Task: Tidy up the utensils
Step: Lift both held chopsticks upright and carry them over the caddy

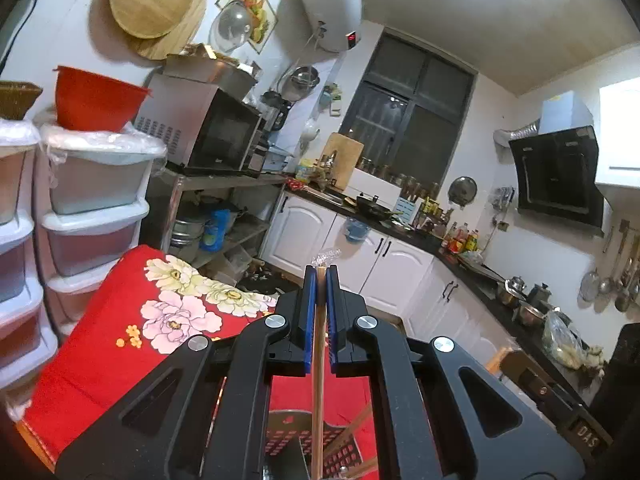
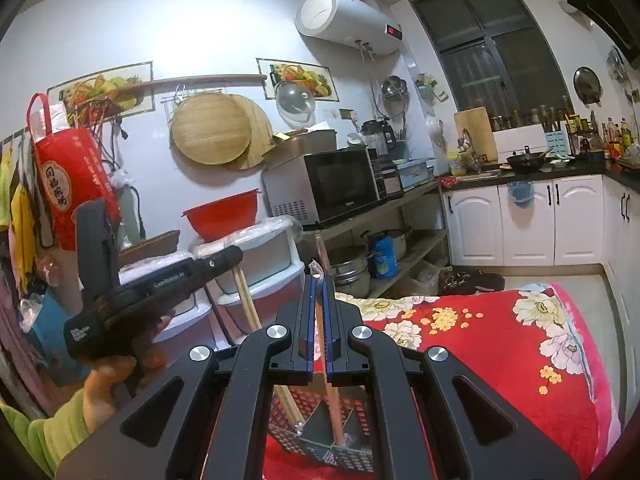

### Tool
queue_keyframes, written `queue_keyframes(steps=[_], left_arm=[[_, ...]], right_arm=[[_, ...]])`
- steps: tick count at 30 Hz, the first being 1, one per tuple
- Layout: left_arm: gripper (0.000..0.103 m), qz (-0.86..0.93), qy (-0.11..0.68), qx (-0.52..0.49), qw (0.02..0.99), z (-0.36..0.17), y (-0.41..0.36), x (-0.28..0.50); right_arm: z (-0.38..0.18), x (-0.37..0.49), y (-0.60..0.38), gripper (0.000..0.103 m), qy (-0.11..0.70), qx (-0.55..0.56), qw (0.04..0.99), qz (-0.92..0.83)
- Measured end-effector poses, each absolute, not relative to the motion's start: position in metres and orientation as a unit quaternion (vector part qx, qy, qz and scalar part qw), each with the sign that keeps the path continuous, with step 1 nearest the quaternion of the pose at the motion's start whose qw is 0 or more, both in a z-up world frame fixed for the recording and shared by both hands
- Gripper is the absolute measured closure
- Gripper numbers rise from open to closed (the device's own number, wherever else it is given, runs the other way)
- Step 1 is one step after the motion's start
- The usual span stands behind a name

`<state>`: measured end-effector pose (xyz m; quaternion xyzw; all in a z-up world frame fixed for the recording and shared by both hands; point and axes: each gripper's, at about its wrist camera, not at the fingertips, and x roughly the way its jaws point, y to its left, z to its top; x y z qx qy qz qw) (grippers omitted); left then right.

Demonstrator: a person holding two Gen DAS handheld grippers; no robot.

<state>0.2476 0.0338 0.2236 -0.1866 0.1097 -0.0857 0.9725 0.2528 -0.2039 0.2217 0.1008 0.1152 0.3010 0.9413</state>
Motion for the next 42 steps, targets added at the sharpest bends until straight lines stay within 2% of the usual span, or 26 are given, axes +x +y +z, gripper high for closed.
queue_keyframes(steps=[18, 42], left_arm=[[0.102, -0.053, 0.112, -0.173, 0.977, 0.181, 0.026, 0.284], [0.102, -0.074, 0.143, -0.147, 0.976, 0.124, 0.014, 0.286]], right_arm=[[0.199, 0.291, -0.206, 0.099, 0.141, 0.127, 0.941, 0.280], [0.141, 0.320, -0.188, 0.099, 0.198, 0.137, 0.933, 0.269]])
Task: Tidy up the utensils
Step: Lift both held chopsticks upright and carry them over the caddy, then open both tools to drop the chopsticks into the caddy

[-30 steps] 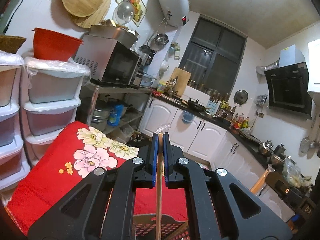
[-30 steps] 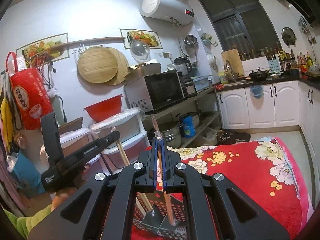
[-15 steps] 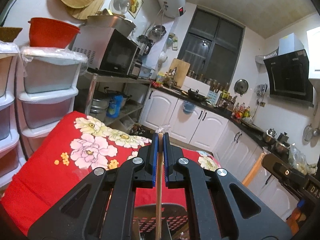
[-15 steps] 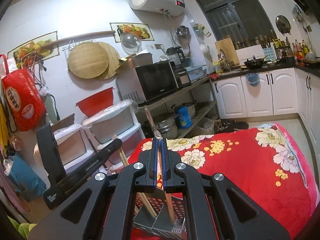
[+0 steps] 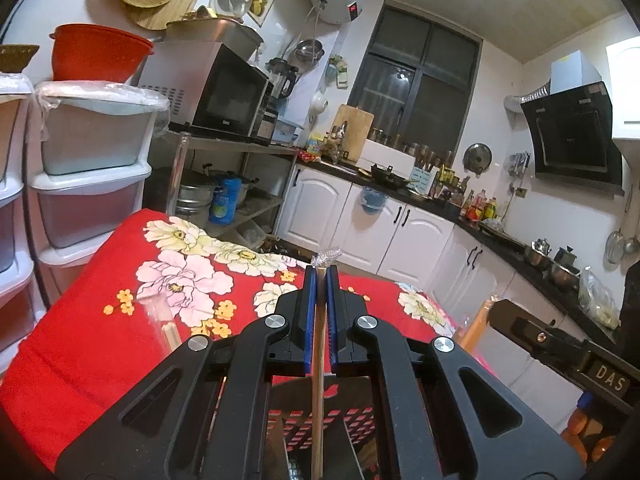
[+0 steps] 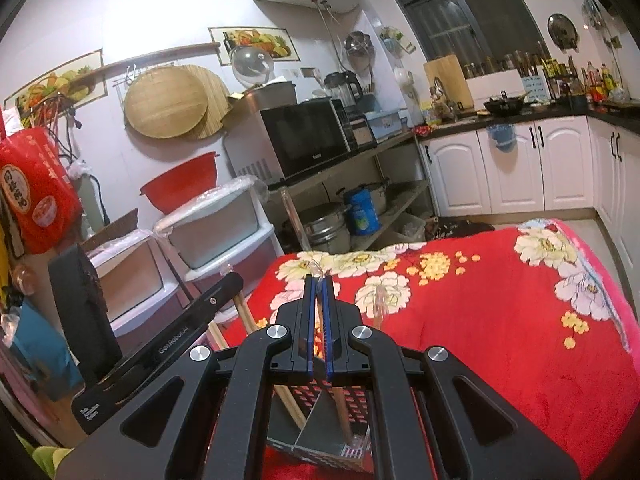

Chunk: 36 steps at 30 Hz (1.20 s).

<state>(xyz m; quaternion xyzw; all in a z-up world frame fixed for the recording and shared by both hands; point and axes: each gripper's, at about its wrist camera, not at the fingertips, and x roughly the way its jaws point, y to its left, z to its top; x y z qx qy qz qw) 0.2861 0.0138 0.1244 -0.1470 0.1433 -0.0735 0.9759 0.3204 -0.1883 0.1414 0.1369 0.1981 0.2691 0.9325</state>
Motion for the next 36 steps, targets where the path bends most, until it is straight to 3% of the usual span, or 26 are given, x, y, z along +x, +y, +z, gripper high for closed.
queue_keyframes(steps=[26, 36], left_arm=[[0.102, -0.076, 0.181, -0.148, 0.969, 0.106, 0.020, 0.273], [0.088, -0.080, 0.198, -0.161, 0.963, 0.105, 0.028, 0.265]], right_arm=[[0.108, 0.303, -0.209, 0.099, 0.231, 0.177, 0.925, 0.244], [0.105, 0.295, -0.217, 0.099, 0.237, 0.184, 0.925, 0.234]])
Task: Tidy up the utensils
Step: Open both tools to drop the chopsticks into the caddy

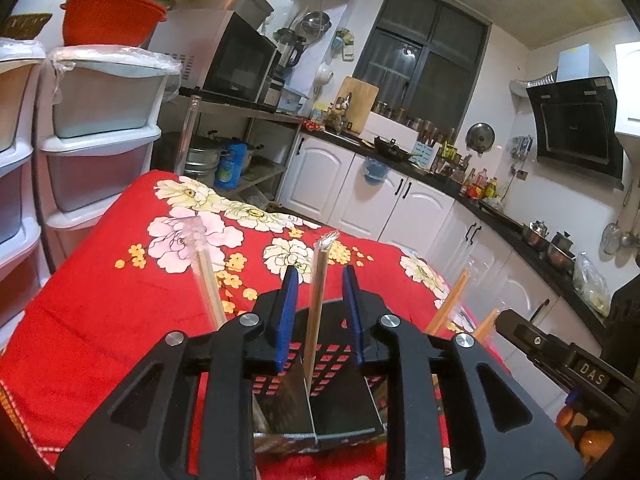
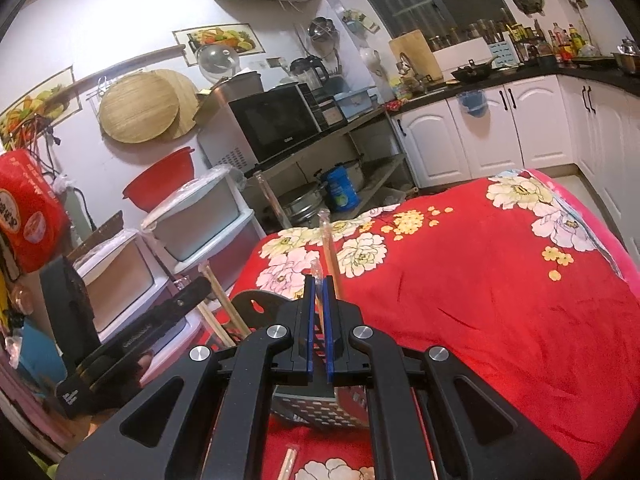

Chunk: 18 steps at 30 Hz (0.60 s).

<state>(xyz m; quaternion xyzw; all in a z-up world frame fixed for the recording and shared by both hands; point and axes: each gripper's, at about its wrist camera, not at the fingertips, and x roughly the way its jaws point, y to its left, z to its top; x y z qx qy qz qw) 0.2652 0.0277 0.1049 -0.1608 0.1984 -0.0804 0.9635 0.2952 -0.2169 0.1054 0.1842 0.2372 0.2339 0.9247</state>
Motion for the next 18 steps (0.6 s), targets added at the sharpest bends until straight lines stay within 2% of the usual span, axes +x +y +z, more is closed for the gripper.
queue_keyframes(steps=[7, 10, 18], left_arm=[[0.078, -0.080, 0.208, -0.169, 0.960, 0.103, 0.033, 0.258], [0.074, -0.083, 0.211, -0.172, 0.959, 0.102, 0.035, 0.255], [0.059, -0.091, 0.216, -0.178, 0.956, 0.104, 0.036, 0.240]], right_arm=[[0.102, 0.293, -0.218, 0.098, 0.246, 0.185, 0.923, 0.232], [0.101, 0.291, -0.218, 0.091, 0.249, 0.185, 0.923, 0.230], [0.102, 0.283, -0.217, 0.083, 0.249, 0.175, 0.924, 0.231]])
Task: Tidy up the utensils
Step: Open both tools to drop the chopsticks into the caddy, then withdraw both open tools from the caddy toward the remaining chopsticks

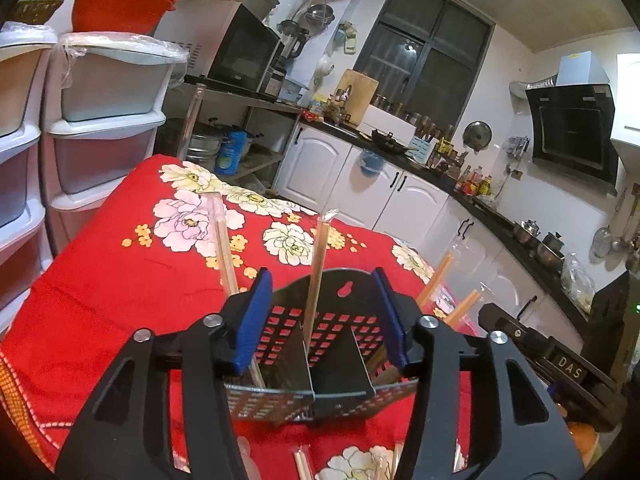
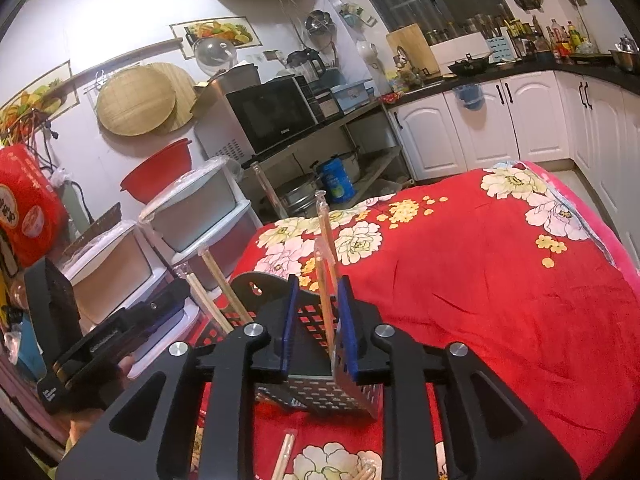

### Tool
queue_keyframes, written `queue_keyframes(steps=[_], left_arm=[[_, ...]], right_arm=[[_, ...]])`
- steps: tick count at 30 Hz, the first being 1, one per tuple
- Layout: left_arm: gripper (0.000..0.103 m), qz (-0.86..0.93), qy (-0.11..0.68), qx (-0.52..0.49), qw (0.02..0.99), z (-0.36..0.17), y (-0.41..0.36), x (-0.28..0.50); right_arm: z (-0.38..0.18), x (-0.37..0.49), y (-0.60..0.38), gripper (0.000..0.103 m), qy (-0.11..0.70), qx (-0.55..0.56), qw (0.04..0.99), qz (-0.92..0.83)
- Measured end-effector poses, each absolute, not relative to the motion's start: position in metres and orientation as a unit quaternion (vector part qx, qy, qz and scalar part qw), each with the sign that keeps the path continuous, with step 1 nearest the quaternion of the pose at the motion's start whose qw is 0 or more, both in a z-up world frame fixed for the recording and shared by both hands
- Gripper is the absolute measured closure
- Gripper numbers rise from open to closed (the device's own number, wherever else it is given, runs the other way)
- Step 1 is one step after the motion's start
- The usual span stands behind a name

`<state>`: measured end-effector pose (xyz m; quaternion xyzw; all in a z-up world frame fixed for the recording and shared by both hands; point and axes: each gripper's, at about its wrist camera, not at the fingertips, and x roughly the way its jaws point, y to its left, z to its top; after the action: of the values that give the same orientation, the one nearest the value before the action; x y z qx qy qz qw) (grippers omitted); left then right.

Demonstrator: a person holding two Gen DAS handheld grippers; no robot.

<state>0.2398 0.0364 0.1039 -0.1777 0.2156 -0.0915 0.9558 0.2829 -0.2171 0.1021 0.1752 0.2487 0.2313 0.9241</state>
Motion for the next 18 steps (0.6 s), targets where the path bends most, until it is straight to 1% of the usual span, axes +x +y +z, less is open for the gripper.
queue_keyframes(steps=[2, 4, 9, 12, 13, 14, 17, 18], left_arm=[[0.057, -0.092, 0.218, -0.178, 0.955, 0.104, 0.036, 0.237], [0.052, -0.094, 0.221, -0.180, 0.954, 0.103, 0.038, 0.234], [0.046, -0.097, 0.227, -0.181, 0.952, 0.100, 0.041, 0.224], [0.044, -0.097, 0.232, -0.183, 0.950, 0.097, 0.042, 0.219], [0.037, -0.098, 0.234, -0.185, 0.949, 0.095, 0.043, 0.217], [0.035, -0.099, 0.236, -0.186, 0.949, 0.094, 0.043, 0.215], [0.033, -0.097, 0.236, -0.187, 0.949, 0.090, 0.046, 0.208], [0.030, -0.097, 0.237, -0.187, 0.948, 0.089, 0.046, 0.207]], right_arm=[[0.102, 0.281, -0.217, 0.081, 0.248, 0.173, 0.925, 0.231], [0.102, 0.279, -0.217, 0.079, 0.249, 0.173, 0.925, 0.232], [0.103, 0.276, -0.217, 0.071, 0.248, 0.172, 0.925, 0.232], [0.102, 0.273, -0.218, 0.068, 0.247, 0.169, 0.926, 0.232], [0.103, 0.271, -0.218, 0.065, 0.247, 0.168, 0.926, 0.231], [0.103, 0.268, -0.219, 0.061, 0.246, 0.165, 0.927, 0.230], [0.104, 0.259, -0.218, 0.059, 0.241, 0.154, 0.931, 0.227], [0.104, 0.256, -0.217, 0.059, 0.239, 0.148, 0.932, 0.226]])
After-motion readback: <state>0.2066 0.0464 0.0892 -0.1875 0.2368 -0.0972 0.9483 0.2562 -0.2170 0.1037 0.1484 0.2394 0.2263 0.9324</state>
